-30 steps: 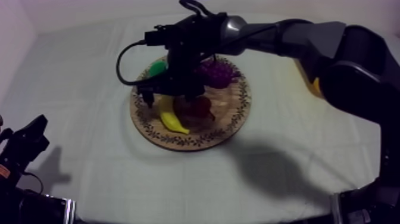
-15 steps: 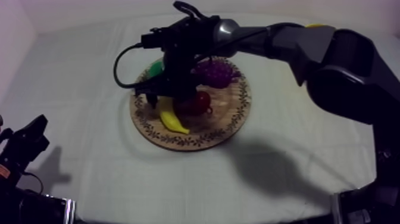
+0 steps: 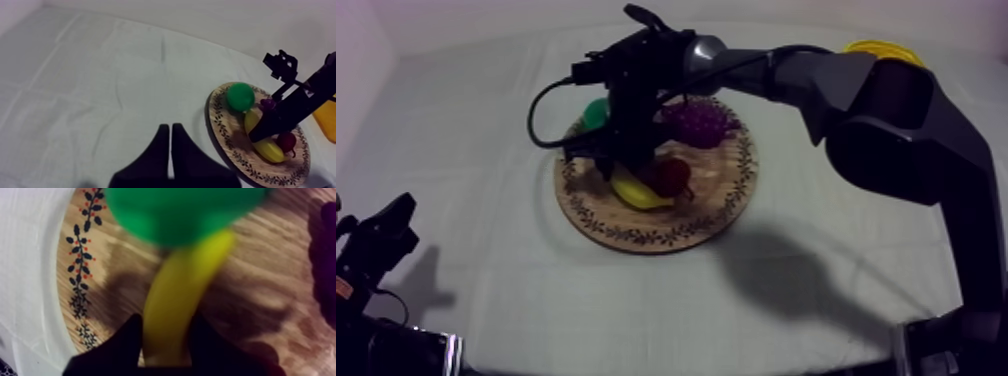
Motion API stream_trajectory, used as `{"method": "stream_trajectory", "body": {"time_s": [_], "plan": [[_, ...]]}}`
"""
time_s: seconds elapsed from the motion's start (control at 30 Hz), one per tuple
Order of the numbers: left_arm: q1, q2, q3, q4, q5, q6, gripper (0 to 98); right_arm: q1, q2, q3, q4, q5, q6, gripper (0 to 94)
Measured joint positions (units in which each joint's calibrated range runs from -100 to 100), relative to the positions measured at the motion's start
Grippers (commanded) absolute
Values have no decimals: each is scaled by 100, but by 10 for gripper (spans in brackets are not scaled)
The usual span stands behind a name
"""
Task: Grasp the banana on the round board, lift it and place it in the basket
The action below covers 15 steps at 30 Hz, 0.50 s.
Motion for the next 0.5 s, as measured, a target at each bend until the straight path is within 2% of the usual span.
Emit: {"method": "stream_trajectory", "body": {"time_s": [0.2, 0.5], "plan": [[0, 0, 0, 0, 0, 0, 1, -16, -117, 48, 0, 117, 33, 178], [0, 0, 0, 0, 0, 0, 1, -49, -977, 467, -36, 261, 91, 177]]}}
